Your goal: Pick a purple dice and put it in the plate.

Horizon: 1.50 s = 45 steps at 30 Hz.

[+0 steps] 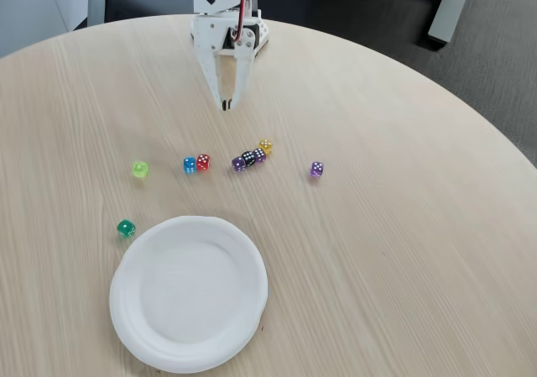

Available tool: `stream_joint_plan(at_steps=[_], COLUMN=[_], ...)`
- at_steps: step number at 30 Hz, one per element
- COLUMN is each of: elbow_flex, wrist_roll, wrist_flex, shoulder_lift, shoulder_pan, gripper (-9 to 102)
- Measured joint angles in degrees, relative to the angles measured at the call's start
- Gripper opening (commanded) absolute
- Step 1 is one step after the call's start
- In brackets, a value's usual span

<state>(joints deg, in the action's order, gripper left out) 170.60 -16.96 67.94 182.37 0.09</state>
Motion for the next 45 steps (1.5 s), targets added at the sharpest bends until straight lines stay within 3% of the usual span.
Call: stream_joint_plan(at_steps=[12, 15, 25, 45], elbow_flex=[0.00, 0.00, 0.00, -8.70], wrist_roll=[1.76, 1.85, 1.14, -8.09], wrist_flex=[0.00, 0.00, 0.00, -0.09], shoulder_lift=[0.00, 0.00, 0.00, -6.94], shoulder_pan=[0.00, -0.09, 0.62, 0.70], gripper=[5, 0, 0, 0])
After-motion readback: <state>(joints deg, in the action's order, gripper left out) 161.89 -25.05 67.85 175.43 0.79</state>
